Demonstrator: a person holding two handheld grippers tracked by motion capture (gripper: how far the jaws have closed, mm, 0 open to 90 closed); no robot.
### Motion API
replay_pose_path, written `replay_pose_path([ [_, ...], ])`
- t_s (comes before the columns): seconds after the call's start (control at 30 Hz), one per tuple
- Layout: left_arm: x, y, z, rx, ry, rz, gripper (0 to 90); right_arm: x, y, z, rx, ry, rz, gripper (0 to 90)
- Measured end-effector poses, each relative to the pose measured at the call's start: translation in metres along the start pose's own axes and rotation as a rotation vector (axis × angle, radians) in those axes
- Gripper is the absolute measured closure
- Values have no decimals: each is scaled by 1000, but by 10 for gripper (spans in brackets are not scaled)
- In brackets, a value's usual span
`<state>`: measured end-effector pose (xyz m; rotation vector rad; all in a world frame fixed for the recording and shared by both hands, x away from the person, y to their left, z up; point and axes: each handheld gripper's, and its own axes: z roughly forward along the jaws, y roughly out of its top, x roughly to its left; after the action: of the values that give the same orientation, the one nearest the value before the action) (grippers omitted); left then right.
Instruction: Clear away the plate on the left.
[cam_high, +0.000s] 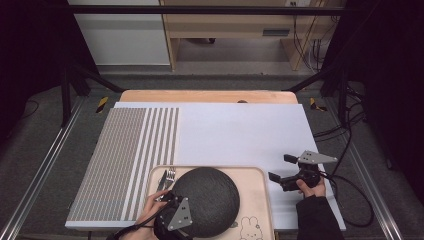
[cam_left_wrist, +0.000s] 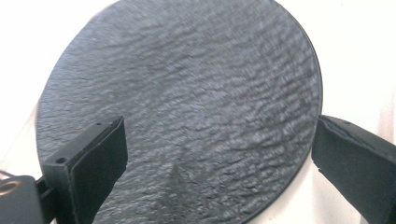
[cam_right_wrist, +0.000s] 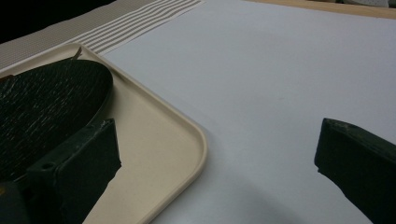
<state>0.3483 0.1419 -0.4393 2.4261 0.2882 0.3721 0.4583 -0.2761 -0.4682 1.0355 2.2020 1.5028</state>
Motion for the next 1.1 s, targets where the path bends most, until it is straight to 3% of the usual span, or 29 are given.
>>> replay_pose_path([
  [0.17,13,-4,-8,-65,4,-82,27,0,0,0,3,-2,-3,4],
  [0.43,32,-11,-22,-170,64,-168,25,0,0,0,2,-2,3,4],
  [1.1,80,-54,-37,-293,167,-371,22,0,0,-1,-3,-3,8,4],
])
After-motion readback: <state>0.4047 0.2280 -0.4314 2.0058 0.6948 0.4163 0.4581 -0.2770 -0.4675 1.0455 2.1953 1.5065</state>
